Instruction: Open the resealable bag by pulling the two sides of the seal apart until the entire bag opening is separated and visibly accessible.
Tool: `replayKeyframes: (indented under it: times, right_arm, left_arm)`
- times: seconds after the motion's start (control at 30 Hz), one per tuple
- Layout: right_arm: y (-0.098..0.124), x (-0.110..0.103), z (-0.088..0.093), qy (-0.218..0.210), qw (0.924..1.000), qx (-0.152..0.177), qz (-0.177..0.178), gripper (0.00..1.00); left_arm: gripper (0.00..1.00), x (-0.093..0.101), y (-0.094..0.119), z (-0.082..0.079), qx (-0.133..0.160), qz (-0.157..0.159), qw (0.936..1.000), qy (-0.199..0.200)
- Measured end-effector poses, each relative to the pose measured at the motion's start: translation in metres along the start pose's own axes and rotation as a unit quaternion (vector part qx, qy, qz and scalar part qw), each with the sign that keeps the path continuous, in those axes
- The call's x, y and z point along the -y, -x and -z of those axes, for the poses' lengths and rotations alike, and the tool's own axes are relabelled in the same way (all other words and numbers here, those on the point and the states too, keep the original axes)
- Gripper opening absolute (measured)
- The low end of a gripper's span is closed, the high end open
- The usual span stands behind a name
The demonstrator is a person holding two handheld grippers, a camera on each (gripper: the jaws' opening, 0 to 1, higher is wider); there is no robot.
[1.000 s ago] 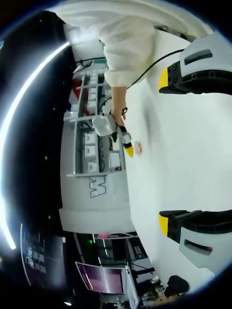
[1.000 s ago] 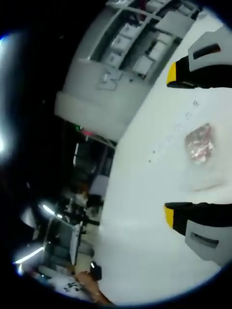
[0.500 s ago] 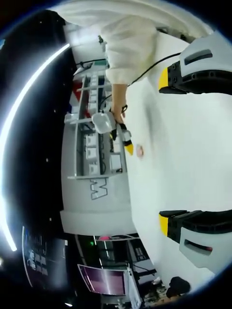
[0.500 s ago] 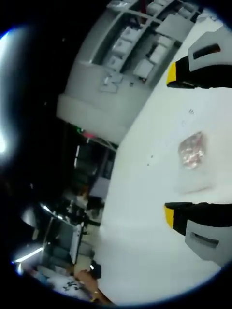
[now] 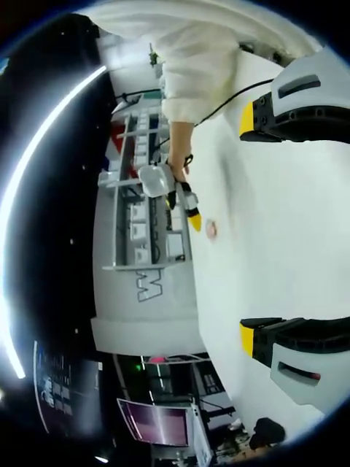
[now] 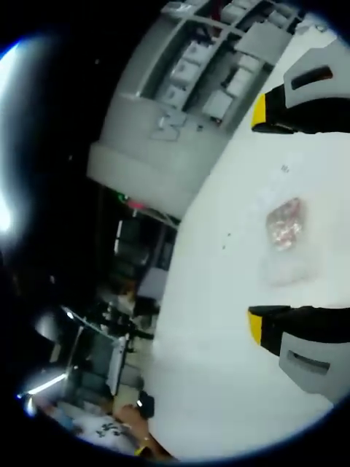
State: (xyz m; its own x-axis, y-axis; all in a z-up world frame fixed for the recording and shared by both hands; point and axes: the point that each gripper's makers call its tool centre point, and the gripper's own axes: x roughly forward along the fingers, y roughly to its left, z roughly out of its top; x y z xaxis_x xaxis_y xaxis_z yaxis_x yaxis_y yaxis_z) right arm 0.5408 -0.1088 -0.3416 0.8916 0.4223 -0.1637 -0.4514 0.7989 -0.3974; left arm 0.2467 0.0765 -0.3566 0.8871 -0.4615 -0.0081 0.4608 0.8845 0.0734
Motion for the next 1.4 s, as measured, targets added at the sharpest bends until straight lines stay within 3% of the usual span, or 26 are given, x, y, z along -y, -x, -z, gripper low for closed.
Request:
replayKeyframes:
  times: [0.63, 0.93, 1.4]
  right_arm:
    - [0.016, -0.004, 0.013, -0.019, 0.9998, 0.002, 0.004, 0.99]
    - [0.027, -0.001, 0.005, -0.034, 0.9993, 0.014, 0.006, 0.99]
    - [0.041, -0.009, 0.011, -0.055, 0.9984, 0.016, -0.003, 0.98]
  left_arm:
    - [0.99, -0.003, -0.001, 0.001, 0.002, -0.001, 1.0, 0.003]
    - [0.99, -0.004, -0.002, 0.001, 0.003, -0.001, 1.0, 0.004]
    - [0.99, -0.003, 0.001, 0.002, 0.004, -0.002, 1.0, 0.005]
